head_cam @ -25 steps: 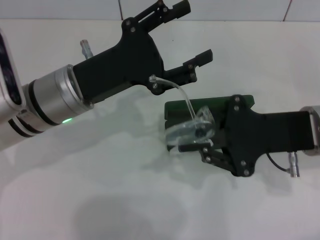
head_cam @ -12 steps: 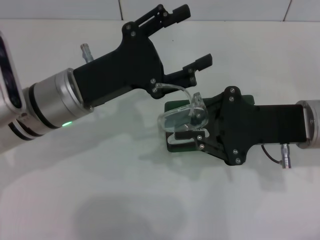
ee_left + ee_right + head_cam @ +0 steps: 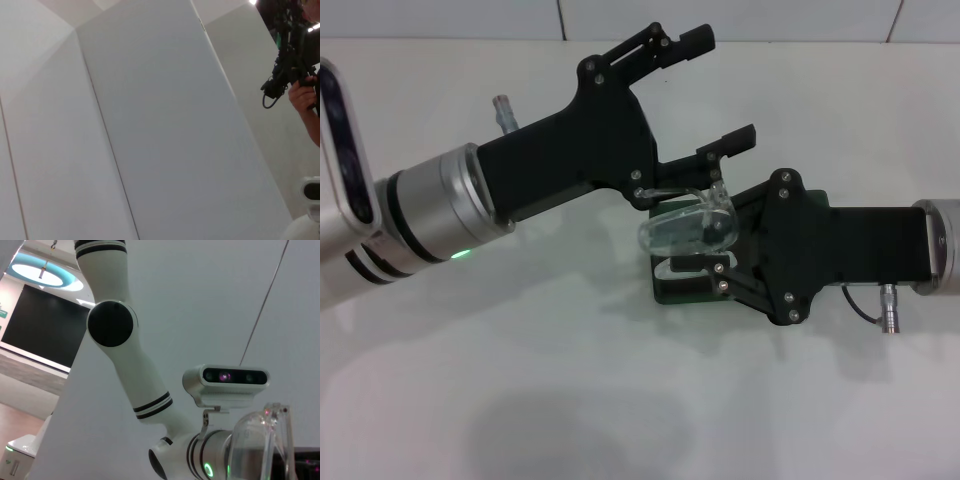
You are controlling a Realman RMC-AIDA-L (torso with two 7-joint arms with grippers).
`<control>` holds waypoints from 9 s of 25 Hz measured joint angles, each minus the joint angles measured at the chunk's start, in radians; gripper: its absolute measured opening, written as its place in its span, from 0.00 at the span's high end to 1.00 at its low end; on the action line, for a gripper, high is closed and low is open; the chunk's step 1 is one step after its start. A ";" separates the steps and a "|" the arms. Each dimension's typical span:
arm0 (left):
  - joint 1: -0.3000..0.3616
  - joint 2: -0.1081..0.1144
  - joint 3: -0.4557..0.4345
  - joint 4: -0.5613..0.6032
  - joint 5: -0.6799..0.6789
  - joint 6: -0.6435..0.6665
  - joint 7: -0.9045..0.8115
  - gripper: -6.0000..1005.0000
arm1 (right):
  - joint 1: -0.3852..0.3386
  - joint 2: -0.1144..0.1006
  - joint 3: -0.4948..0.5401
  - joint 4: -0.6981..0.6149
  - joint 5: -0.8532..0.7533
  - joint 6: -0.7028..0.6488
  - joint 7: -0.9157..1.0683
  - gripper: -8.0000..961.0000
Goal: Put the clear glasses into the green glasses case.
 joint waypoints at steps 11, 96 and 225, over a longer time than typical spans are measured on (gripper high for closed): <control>0.015 -0.002 0.020 0.000 -0.065 -0.001 0.000 0.21 | -0.008 0.000 -0.016 0.001 -0.001 -0.012 -0.003 0.83; 0.301 0.007 0.024 -0.190 -0.493 -0.108 0.121 0.21 | -0.080 0.000 -0.673 -1.068 -1.477 0.566 1.539 0.80; 0.249 0.009 0.024 -0.187 -0.485 -0.197 0.121 0.21 | -0.028 0.000 -0.566 -0.999 -1.345 0.501 1.555 0.78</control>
